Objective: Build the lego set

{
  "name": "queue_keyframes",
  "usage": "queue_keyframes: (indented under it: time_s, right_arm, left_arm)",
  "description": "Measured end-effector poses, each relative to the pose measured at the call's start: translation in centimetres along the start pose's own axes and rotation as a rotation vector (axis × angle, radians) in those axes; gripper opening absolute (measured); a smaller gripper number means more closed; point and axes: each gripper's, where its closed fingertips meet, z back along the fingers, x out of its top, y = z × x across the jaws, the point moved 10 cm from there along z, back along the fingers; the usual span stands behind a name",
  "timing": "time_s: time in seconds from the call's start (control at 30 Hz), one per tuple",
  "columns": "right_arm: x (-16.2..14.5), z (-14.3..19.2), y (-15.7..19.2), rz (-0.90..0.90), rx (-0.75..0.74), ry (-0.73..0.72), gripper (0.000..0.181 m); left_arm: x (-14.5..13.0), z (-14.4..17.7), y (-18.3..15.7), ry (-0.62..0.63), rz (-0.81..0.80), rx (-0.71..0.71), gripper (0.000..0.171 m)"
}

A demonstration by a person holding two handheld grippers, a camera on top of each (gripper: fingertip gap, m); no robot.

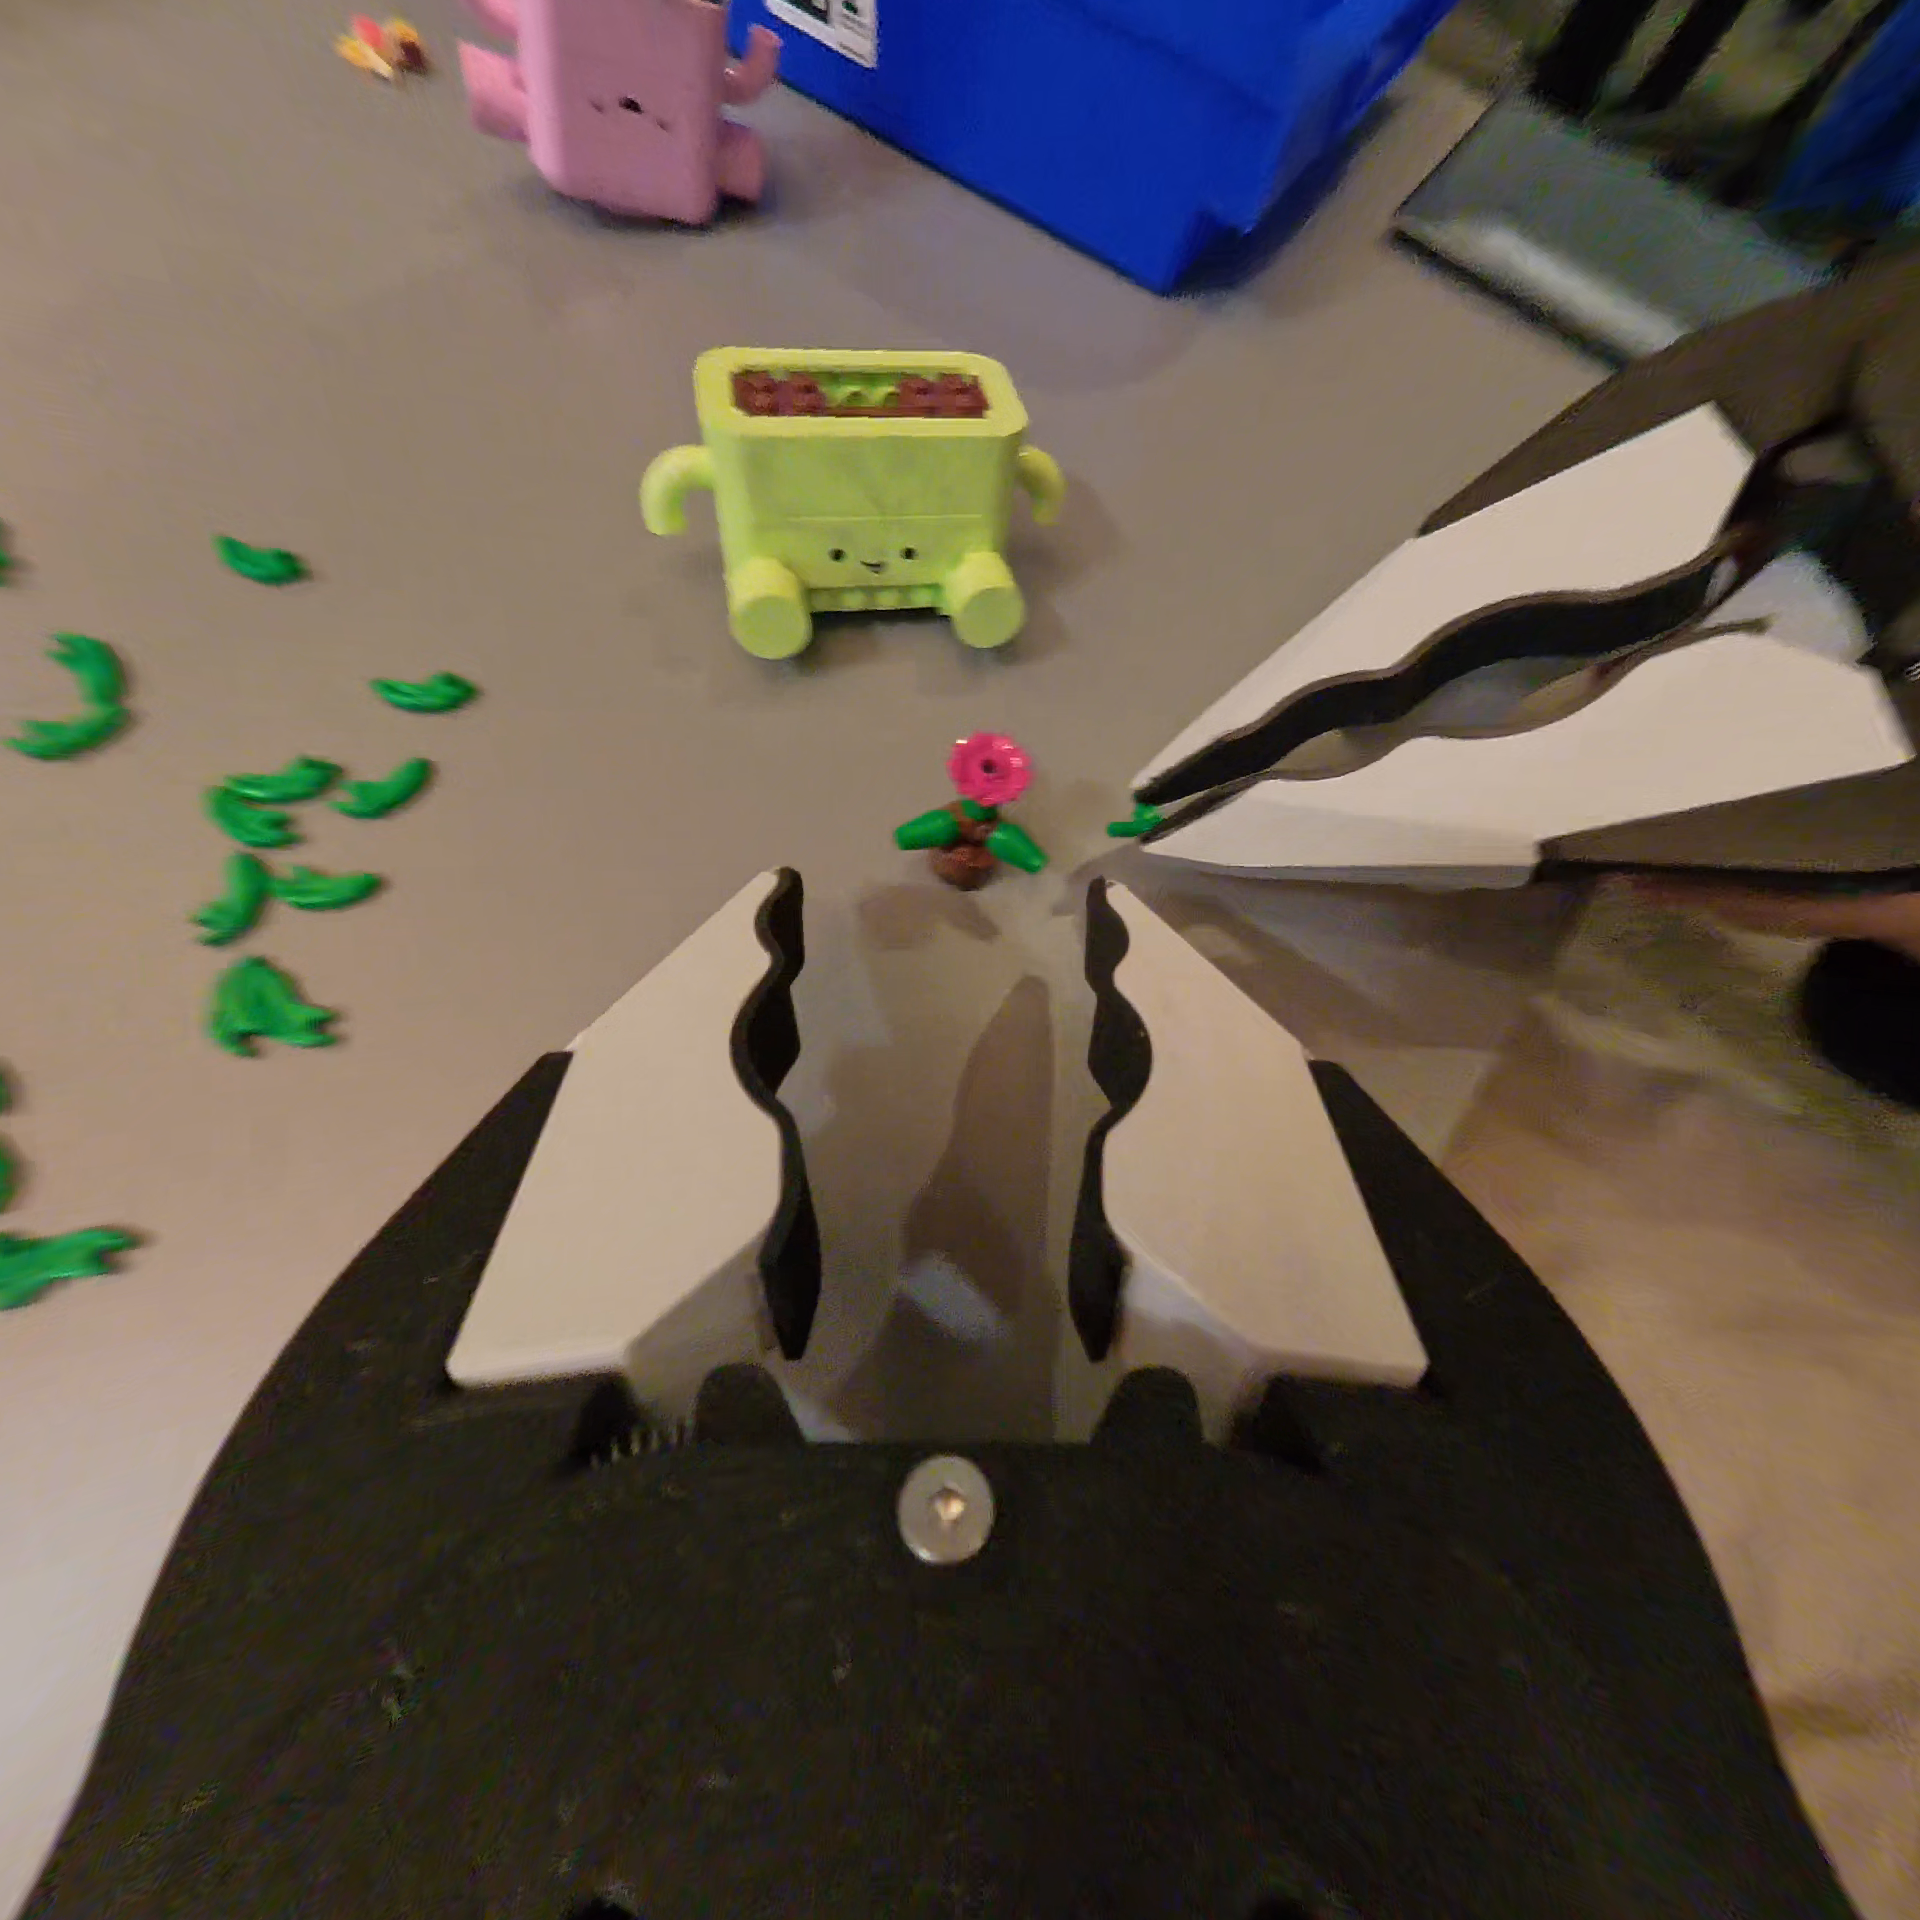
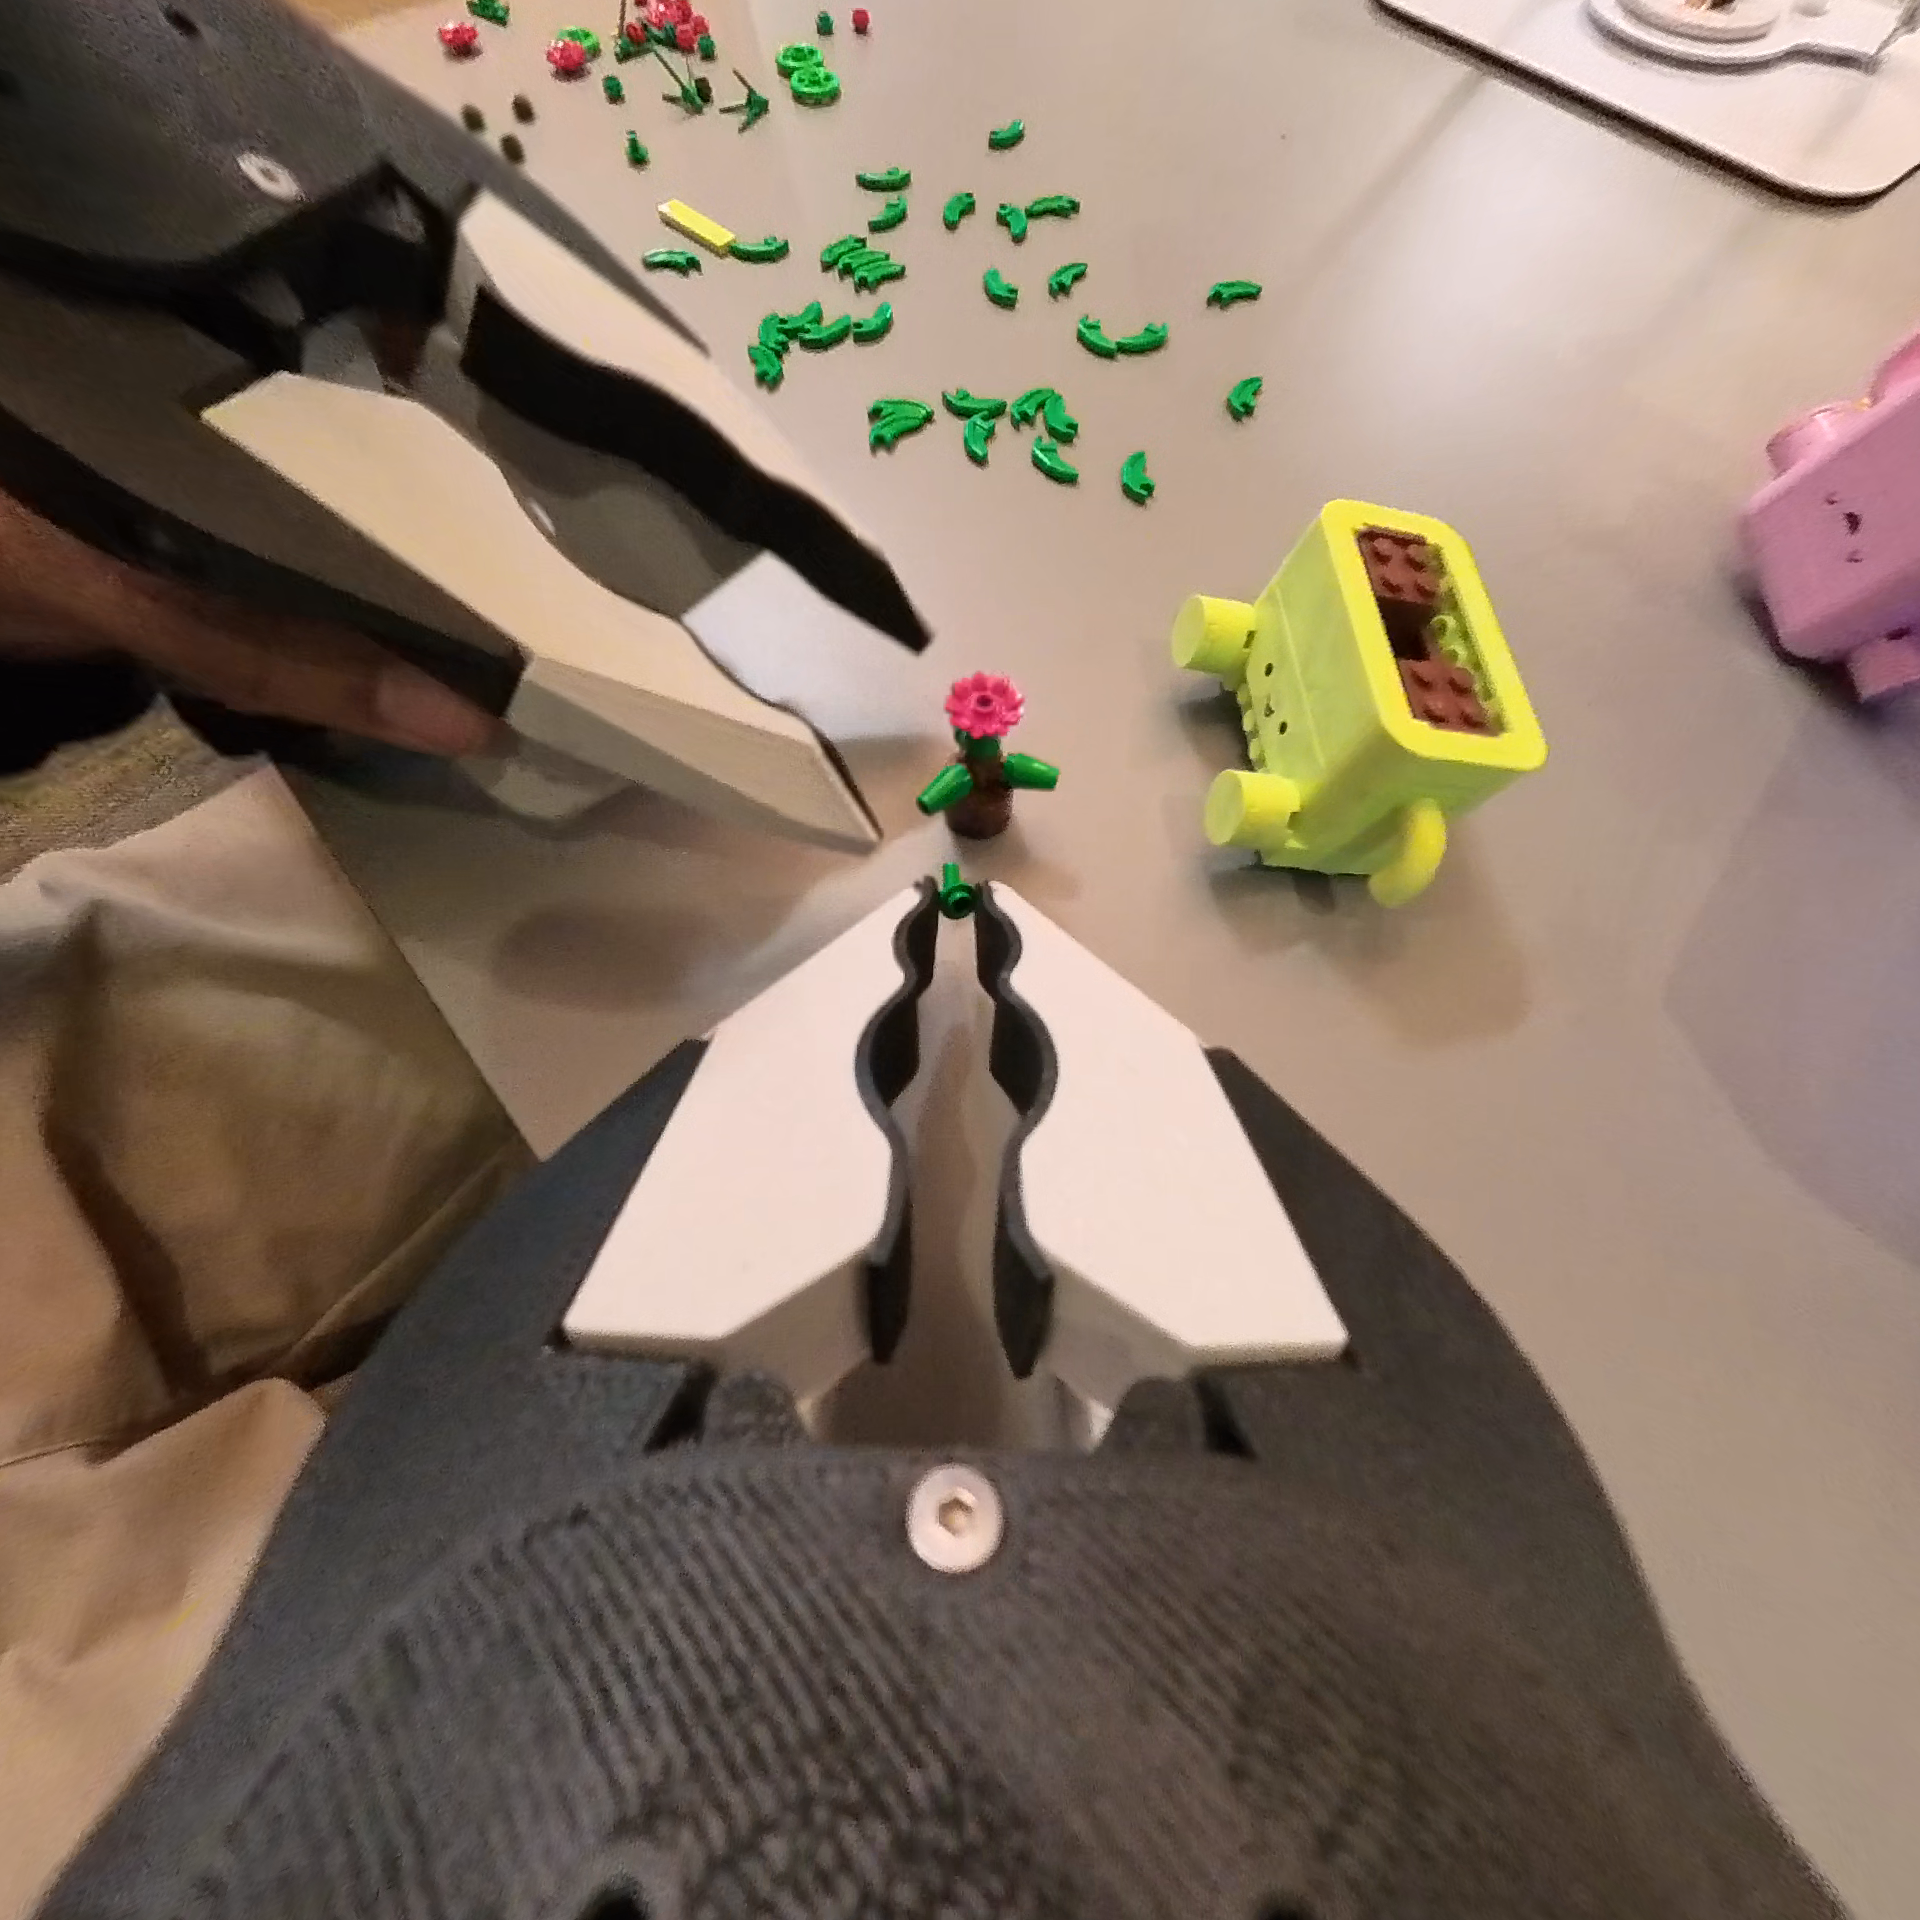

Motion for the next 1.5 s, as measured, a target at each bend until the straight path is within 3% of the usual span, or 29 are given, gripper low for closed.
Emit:
queue_keyframes:
  time_s: [0.2,0.3,0.6,0.8,1.03,1.27,1.5]
  right_arm:
    - [0.4,-0.3,-0.2,-0.021,0.029,0.0,0.005]
    - [0.3,-0.4,-0.1,-0.019,0.034,0.008,0.005]
    - [-0.4,0.4,-0.6,-0.022,0.019,0.013,0.005]
    - [-0.8,1.5,-2.0,0.005,0.022,-0.007,0.005]
    - [-0.7,1.1,-3.9,0.017,0.079,0.0,0.005]
    - [-0.6,0.6,-3.8,0.067,0.127,0.03,0.005]
    - [-1.5,1.7,-1.8,0.137,0.322,0.071,0.005]
  left_arm:
    - [-0.1,-1.3,-0.2,0.11,-0.295,-0.017,0.061]
    - [0.2,-1.8,0.0,0.102,-0.384,-0.039,0.063]
    - [-1.0,-0.7,-1.6,0.123,-0.468,-0.173,0.037]
    - [-0.4,-1.3,-0.9,0.13,-0.352,-0.082,0.047]
    - [0.1,-2.3,-1.4,0.149,-0.287,-0.104,0.052]
    - [0.8,-3.0,-1.4,0.145,-0.303,-0.136,0.031]
    - [0.3,-2.5,-2.6,0.148,-0.419,-0.305,0.029]
